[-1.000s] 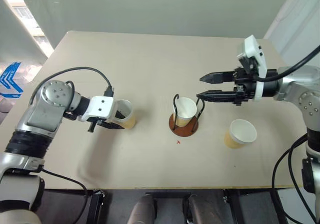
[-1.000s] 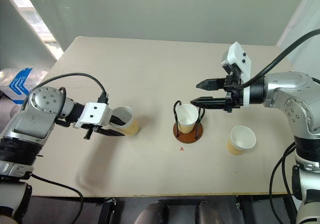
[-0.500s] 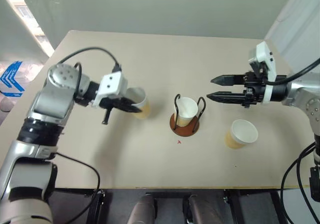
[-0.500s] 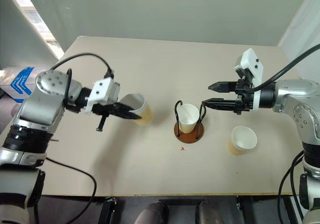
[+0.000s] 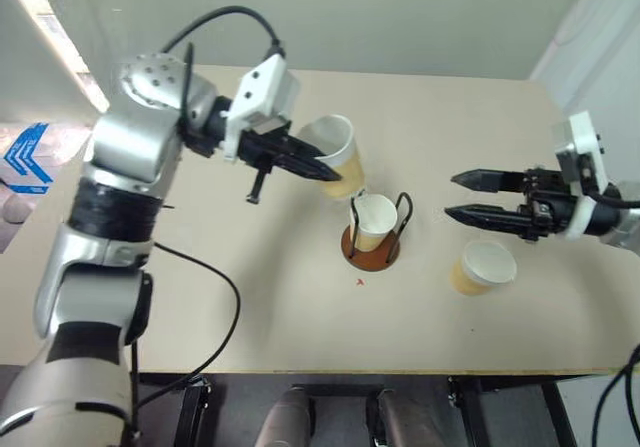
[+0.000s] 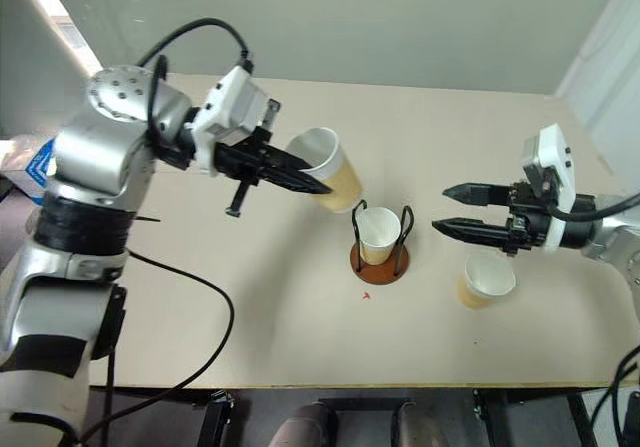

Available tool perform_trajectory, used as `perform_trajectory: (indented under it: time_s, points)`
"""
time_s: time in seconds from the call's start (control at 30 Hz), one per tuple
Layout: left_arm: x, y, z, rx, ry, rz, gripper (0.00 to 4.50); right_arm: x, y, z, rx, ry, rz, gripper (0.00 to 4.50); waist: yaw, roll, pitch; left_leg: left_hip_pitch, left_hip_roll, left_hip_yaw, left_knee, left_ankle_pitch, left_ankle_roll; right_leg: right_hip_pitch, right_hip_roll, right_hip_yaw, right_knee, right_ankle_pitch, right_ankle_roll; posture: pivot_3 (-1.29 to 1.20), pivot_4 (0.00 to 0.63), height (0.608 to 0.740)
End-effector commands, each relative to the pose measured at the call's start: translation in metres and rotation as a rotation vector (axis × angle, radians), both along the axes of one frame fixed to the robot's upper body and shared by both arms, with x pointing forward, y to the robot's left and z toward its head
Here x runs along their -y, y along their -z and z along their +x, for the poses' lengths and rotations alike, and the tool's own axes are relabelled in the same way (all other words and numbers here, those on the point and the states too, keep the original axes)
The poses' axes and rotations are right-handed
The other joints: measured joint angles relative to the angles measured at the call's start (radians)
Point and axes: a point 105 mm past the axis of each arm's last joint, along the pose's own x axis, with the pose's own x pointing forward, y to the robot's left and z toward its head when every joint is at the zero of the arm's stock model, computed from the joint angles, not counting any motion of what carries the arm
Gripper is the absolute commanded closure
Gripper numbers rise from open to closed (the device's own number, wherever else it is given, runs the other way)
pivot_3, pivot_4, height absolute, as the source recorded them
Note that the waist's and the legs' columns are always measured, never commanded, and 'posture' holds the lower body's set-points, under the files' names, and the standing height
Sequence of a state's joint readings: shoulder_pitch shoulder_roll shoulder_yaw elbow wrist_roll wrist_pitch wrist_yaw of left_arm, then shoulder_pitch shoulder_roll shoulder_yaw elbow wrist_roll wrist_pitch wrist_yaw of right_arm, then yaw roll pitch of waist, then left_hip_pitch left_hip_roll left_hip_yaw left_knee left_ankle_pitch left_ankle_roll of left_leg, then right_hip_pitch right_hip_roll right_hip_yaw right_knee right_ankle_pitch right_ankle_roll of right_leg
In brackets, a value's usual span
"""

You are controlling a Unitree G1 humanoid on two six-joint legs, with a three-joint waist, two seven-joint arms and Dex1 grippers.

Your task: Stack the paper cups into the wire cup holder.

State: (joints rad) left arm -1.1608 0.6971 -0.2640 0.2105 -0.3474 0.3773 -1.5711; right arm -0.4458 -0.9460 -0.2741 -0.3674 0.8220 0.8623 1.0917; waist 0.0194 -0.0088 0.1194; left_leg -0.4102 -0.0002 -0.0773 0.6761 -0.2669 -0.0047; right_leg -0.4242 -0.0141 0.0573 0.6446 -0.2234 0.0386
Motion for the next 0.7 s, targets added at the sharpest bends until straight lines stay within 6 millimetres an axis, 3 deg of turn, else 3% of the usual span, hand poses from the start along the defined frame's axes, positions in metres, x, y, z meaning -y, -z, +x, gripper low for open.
perform_trajectory:
  time_s: [0.03,0.4,0.7]
  points:
    - [0.012,-0.009,-0.002,0.039,0.085,0.014,4.44,0.0,-0.013,-0.016,0.05,-0.032,-0.004,1.48,0.0,0.0,0.0,0.0,0.0,0.0,0.002,0.0,0.001,0.001,0.0,0.0,0.0,0.0,0.001,0.0,0.15,0.74]
    - [0.052,0.008,0.015,0.048,0.17,0.038,4.44,-0.002,-0.009,-0.02,0.061,0.022,0.015,1.48,0.004,0.0,0.0,0.0,-0.002,0.0,0.008,-0.004,0.007,0.004,-0.001,0.001,-0.001,0.003,0.005,0.0,0.15,0.74]
    - [0.059,0.043,0.015,0.066,0.219,0.143,4.44,-0.001,-0.01,-0.022,0.064,0.052,0.032,1.48,0.008,0.0,0.0,-0.002,-0.002,0.002,0.008,-0.004,0.006,0.004,-0.001,0.001,-0.003,0.002,0.007,0.0,0.15,0.74]
